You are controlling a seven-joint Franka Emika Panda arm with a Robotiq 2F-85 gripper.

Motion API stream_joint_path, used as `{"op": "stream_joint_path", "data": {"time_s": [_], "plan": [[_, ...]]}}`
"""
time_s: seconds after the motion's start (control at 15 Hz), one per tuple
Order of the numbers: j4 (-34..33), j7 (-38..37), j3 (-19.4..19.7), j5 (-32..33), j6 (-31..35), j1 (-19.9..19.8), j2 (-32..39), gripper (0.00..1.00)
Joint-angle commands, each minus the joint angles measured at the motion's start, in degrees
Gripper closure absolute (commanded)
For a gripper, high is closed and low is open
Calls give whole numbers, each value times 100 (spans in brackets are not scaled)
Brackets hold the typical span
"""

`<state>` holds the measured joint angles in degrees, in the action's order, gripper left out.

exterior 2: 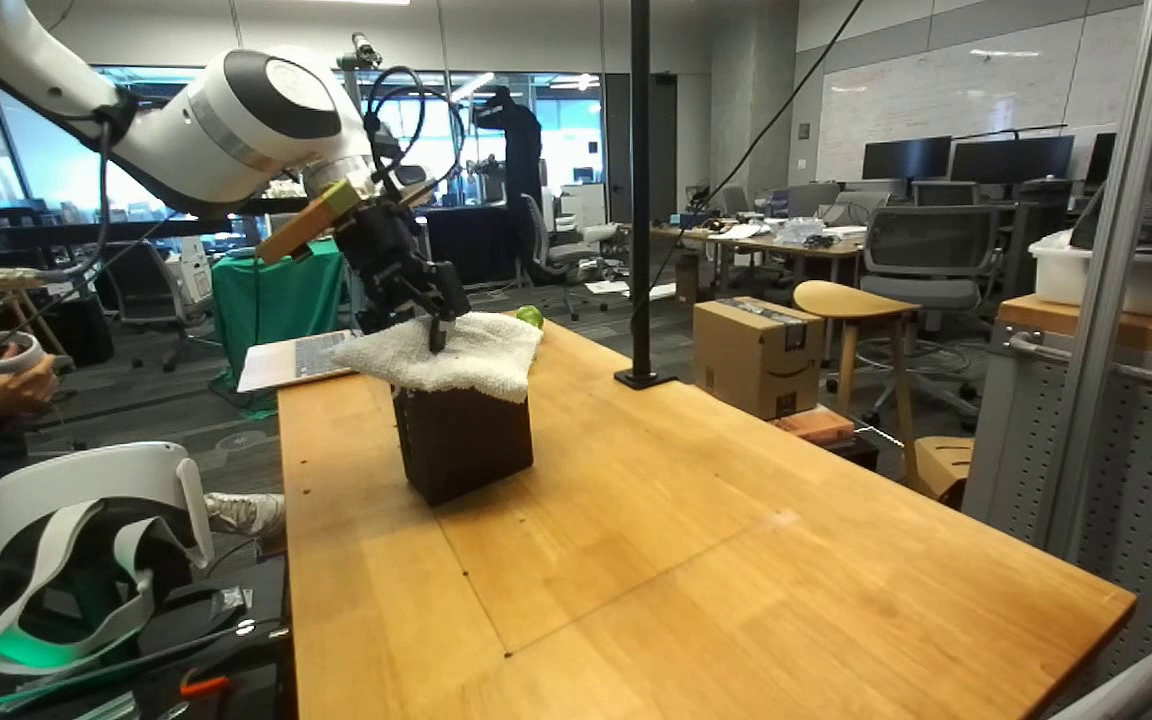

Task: Pick up the cloth and put it in the box

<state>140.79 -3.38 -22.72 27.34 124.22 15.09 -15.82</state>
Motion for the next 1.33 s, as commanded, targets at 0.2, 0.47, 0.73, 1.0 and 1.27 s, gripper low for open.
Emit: {"op": "stream_joint_path", "data": {"time_s": [0.2, 0.47, 0.73, 1.0, 1.27], "plan": [[-436, 1513, 334, -173, 851, 93, 1047, 87], [-696, 2869, 609, -753, 948, 42, 1467, 86], [-873, 4643, 869, -1652, 716, -8, 1557, 84], [-891, 5250, 909, -1654, -71, -30, 1090, 46], [-762, 5094, 786, -1179, -578, 82, 484, 16]]}}
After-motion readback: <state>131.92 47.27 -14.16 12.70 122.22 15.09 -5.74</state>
